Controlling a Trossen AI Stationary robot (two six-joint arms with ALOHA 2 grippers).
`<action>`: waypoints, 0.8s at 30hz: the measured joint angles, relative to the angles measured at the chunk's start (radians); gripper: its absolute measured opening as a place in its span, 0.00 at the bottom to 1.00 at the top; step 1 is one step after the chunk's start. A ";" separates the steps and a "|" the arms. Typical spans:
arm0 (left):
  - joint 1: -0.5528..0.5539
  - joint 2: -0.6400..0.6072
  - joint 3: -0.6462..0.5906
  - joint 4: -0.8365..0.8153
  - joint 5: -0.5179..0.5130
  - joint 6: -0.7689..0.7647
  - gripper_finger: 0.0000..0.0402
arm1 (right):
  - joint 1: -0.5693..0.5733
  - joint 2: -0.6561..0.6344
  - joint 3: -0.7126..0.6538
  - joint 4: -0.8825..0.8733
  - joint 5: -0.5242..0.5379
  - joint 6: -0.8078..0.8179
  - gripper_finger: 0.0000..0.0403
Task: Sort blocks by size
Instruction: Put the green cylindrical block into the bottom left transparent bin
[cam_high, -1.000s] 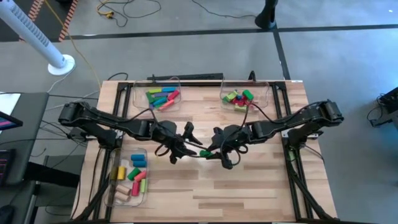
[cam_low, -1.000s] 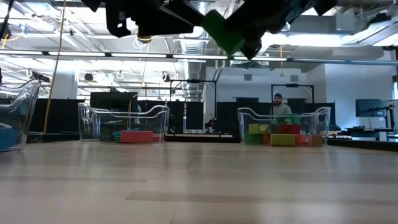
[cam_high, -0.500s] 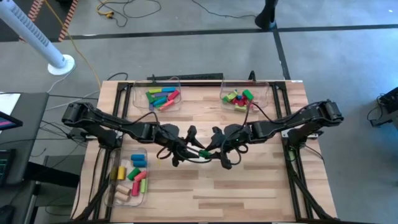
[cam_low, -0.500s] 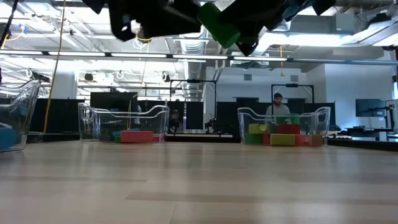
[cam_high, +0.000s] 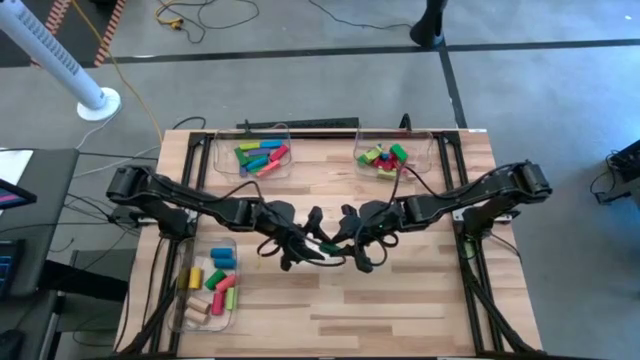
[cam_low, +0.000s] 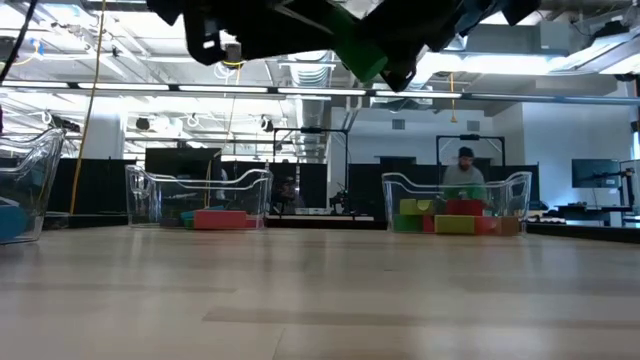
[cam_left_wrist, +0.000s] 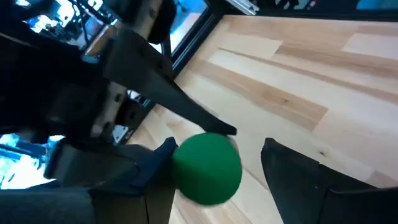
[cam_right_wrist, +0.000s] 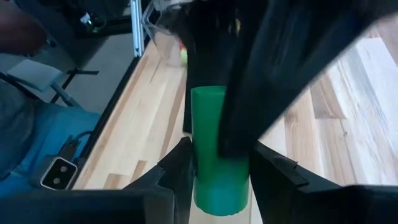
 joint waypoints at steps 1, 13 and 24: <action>-0.001 0.013 0.012 -0.005 -0.001 0.003 0.54 | 0.000 -0.001 0.000 0.004 0.000 0.000 0.39; -0.002 0.037 0.058 -0.030 -0.016 0.014 0.54 | 0.000 -0.002 0.000 -0.018 -0.001 0.006 0.39; -0.001 0.036 0.057 -0.064 -0.016 0.030 0.34 | 0.000 -0.002 0.000 -0.022 0.001 -0.002 0.39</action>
